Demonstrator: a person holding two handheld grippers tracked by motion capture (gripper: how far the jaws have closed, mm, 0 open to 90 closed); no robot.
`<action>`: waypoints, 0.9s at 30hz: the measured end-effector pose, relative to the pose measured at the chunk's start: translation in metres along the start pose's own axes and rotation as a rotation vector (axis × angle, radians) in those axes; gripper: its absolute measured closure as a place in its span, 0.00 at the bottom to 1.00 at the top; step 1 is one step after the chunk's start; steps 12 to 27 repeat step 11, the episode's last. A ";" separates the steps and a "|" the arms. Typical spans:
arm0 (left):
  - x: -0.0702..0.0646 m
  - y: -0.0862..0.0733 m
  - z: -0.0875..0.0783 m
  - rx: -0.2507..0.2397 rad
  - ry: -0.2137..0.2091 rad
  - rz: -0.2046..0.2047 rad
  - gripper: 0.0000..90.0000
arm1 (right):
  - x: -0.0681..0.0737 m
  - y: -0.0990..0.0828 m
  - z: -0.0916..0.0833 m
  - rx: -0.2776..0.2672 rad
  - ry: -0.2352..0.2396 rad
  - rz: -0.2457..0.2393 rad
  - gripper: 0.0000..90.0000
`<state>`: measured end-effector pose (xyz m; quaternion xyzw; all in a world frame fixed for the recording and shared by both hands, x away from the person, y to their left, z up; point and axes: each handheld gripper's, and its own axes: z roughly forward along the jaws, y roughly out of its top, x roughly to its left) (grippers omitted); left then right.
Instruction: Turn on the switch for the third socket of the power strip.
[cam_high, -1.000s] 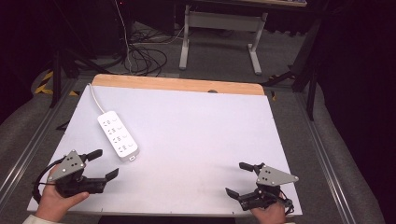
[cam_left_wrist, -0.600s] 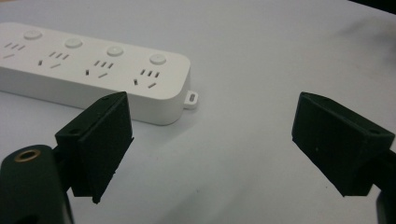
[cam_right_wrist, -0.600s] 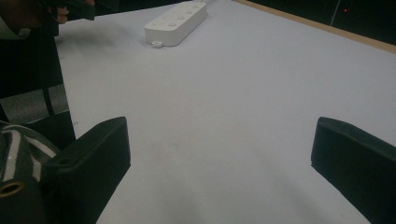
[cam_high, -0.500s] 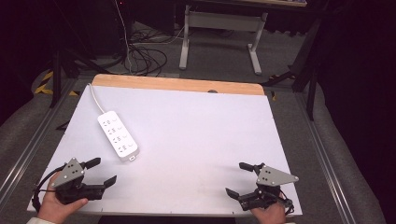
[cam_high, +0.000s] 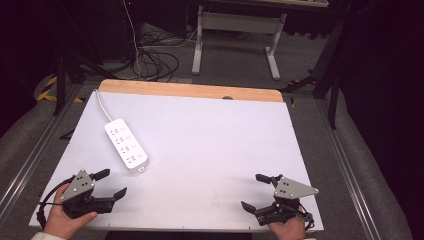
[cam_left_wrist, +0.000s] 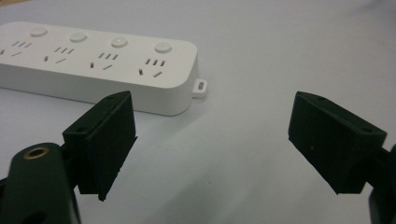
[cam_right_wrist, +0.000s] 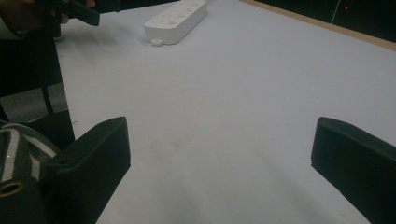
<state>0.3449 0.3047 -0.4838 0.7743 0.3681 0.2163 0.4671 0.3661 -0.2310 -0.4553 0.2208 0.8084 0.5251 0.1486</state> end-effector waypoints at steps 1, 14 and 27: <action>0.001 0.000 -0.001 -0.004 0.000 -0.012 0.17 | 0.000 0.000 0.000 0.000 0.000 0.001 0.06; 0.004 0.002 -0.005 -0.029 0.003 -0.051 0.17 | -0.001 0.000 0.001 0.002 -0.003 0.008 0.06; 0.004 0.002 -0.005 -0.029 0.003 -0.051 0.17 | -0.001 0.000 0.001 0.002 -0.003 0.008 0.06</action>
